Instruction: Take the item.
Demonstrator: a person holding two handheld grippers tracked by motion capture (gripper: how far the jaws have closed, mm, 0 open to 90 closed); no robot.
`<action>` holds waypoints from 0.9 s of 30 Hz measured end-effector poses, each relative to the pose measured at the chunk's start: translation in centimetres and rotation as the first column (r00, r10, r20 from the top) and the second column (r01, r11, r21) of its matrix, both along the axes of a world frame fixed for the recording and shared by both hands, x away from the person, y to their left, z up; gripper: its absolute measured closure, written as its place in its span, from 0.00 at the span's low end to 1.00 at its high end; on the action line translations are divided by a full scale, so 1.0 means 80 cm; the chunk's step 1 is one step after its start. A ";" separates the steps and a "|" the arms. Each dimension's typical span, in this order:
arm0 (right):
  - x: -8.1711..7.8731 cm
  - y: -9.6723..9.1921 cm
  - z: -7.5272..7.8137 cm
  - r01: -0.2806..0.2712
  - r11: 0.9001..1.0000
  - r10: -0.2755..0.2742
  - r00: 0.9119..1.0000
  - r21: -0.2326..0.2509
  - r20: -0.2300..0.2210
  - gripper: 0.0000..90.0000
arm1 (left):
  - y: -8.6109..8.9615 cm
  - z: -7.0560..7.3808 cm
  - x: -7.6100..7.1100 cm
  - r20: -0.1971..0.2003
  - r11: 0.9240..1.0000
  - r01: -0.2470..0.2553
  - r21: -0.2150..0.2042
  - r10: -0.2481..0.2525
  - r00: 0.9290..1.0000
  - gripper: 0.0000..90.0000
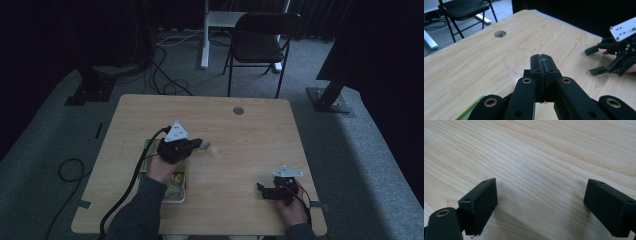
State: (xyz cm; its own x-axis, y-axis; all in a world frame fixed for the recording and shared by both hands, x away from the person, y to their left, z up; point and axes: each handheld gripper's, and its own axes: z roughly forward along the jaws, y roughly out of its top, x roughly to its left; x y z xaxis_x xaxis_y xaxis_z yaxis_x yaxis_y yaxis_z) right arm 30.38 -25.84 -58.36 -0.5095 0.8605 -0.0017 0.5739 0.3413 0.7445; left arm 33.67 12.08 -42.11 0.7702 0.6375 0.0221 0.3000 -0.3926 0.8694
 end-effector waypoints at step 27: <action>0.000 0.000 0.000 0.001 1.000 -0.001 1.000 0.001 -0.001 0.12 | -0.017 0.003 0.029 -0.027 1.000 -0.022 0.018 0.023 0.999 1.00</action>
